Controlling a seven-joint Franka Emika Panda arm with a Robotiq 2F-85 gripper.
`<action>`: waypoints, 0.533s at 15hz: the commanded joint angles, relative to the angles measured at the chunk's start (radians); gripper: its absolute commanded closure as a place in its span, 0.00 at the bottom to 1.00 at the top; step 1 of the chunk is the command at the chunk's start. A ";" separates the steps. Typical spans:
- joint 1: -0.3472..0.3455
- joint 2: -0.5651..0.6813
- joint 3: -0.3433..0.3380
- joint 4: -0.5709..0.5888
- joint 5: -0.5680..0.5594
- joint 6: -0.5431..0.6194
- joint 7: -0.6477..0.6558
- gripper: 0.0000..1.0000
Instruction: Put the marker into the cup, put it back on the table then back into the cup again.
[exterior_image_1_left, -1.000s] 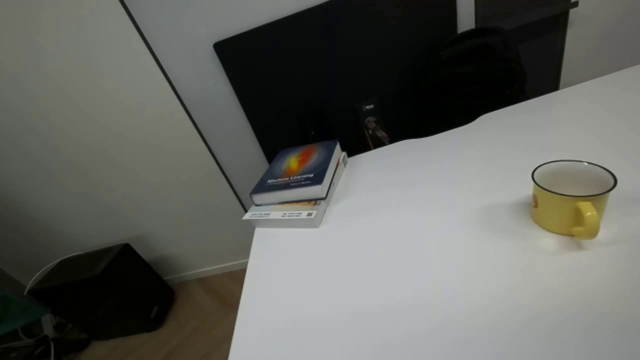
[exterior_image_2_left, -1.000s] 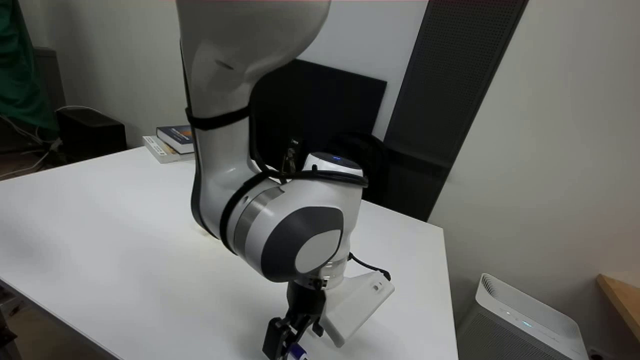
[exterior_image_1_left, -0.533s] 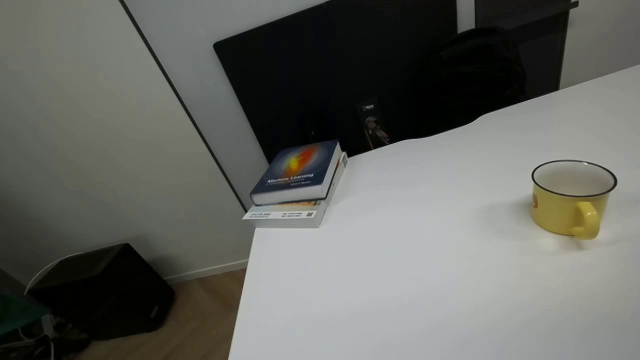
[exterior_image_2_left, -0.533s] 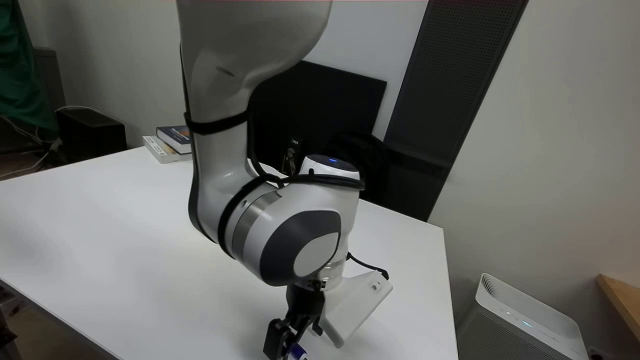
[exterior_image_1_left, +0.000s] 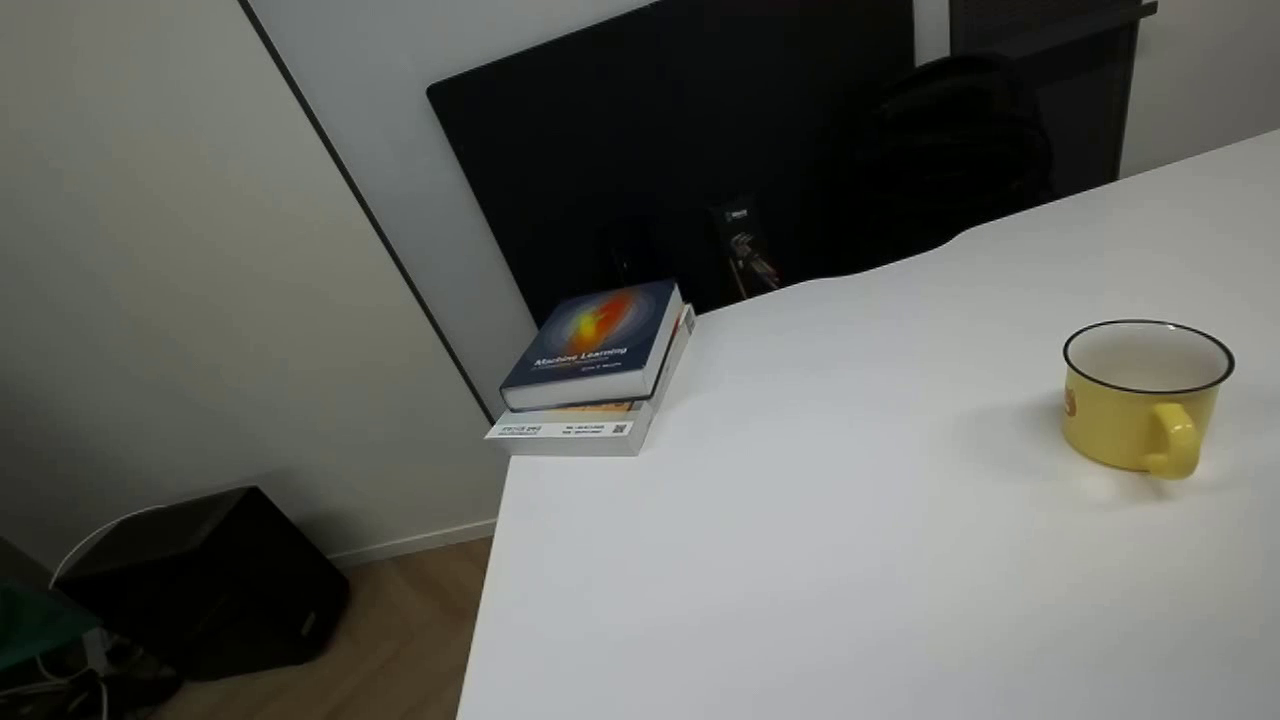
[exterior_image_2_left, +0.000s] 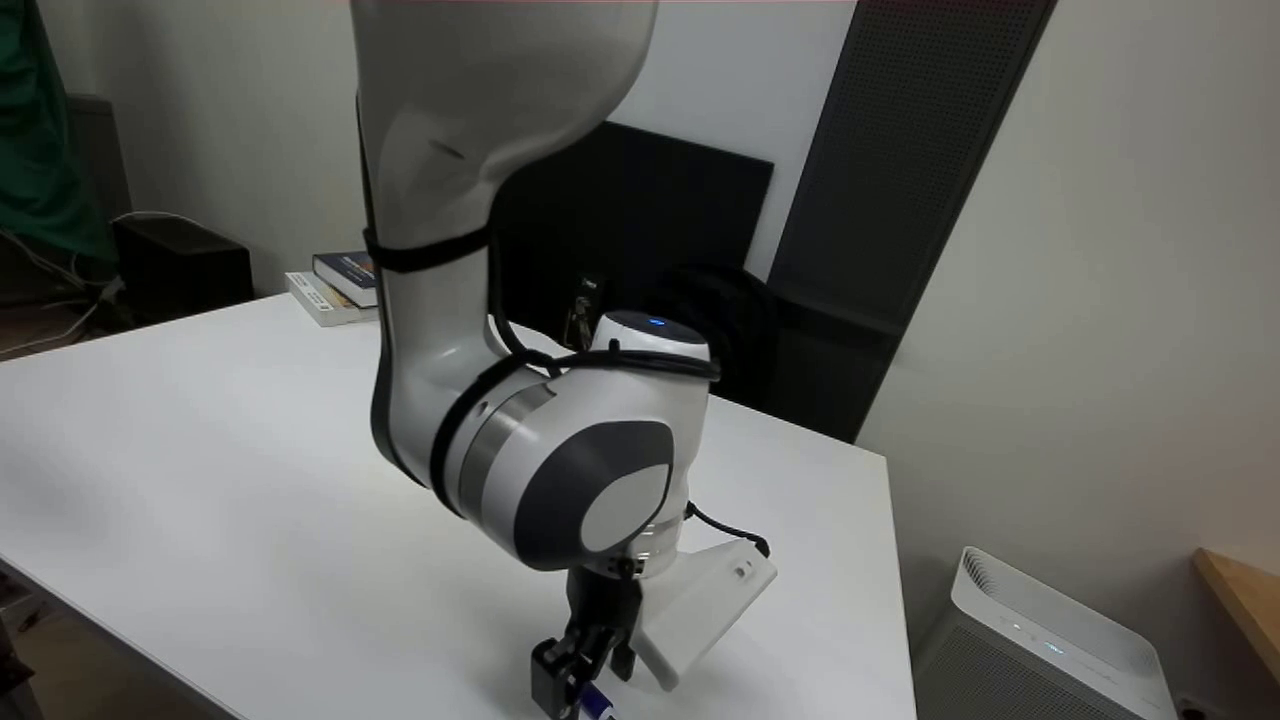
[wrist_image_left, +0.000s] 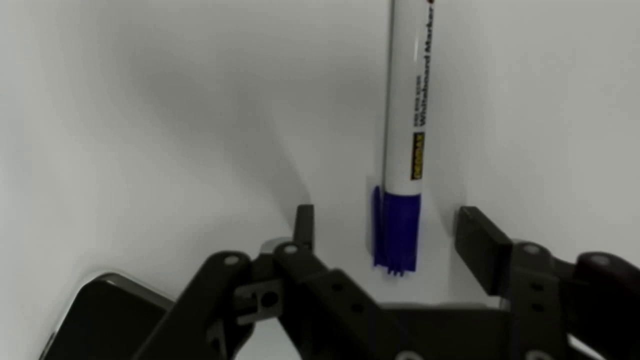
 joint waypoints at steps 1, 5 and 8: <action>-0.004 -0.004 0.005 0.026 0.007 -0.001 0.056 0.55; 0.020 -0.003 -0.031 0.063 0.008 -0.009 0.133 0.83; 0.043 -0.006 -0.065 0.100 0.008 -0.040 0.232 0.99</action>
